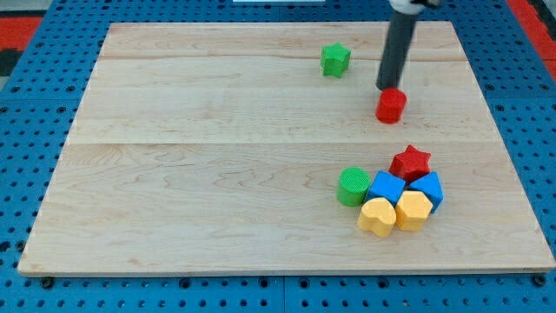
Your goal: Slide the green star into the group of blocks
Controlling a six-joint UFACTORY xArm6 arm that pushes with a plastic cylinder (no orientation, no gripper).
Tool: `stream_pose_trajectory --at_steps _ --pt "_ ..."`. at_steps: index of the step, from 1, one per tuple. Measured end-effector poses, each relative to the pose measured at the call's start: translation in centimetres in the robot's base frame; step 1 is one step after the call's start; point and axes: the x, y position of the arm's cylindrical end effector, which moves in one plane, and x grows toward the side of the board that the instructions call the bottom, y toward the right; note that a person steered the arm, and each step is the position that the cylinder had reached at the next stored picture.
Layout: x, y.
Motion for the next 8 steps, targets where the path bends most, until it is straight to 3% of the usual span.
stream_pose_trajectory --at_steps 2,3,4,5,6,7,8 --pt "4.3 1.0" --pt "8.1 -3.5" --pt "2.2 -0.7" --pt "-8.1 2.0" --pt "-15.1 -0.9" --pt "-10.5 -7.5" --pt "-3.3 -4.7"
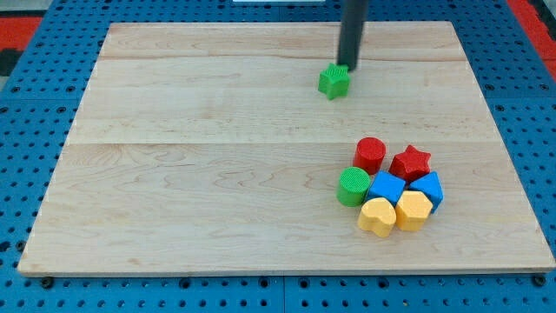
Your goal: Slide the green star into the group of blocks
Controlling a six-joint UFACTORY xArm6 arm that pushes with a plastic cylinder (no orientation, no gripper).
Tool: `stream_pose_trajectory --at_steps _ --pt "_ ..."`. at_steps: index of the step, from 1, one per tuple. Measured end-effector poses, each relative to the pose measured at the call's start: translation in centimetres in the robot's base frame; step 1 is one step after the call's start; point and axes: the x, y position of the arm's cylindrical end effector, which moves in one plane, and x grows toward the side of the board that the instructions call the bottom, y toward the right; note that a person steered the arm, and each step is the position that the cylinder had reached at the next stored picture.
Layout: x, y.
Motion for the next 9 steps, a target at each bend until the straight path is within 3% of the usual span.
stream_pose_trajectory --at_steps 1,2,3,4,5,7,9 --pt "1.5 -1.5" --pt "-3.7 -1.6" --pt "4.1 -8.0" --pt "7.1 -6.4" --pt "3.0 -12.1" --pt "2.4 -2.1" --pt "2.6 1.7"
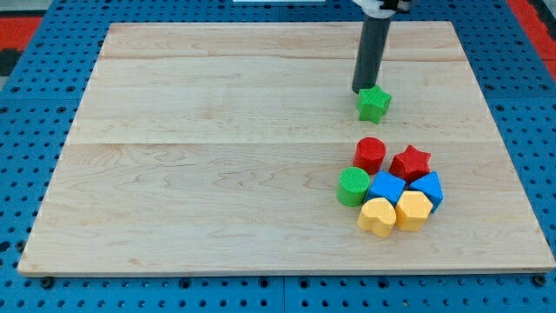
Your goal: Slide the green star into the group of blocks
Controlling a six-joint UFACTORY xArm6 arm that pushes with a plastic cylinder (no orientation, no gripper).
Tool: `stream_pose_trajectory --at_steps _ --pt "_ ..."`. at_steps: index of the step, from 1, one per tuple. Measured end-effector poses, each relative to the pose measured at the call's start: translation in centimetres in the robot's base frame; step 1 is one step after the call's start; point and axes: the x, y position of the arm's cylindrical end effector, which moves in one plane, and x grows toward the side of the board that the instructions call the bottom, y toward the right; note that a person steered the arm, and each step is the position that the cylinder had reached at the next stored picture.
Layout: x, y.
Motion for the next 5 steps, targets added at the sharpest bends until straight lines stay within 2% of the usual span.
stream_pose_trajectory --at_steps 1,2,4,5 --pt "4.0 3.0" --pt "5.6 2.5" --pt "7.9 0.9" --pt "6.1 -0.3"
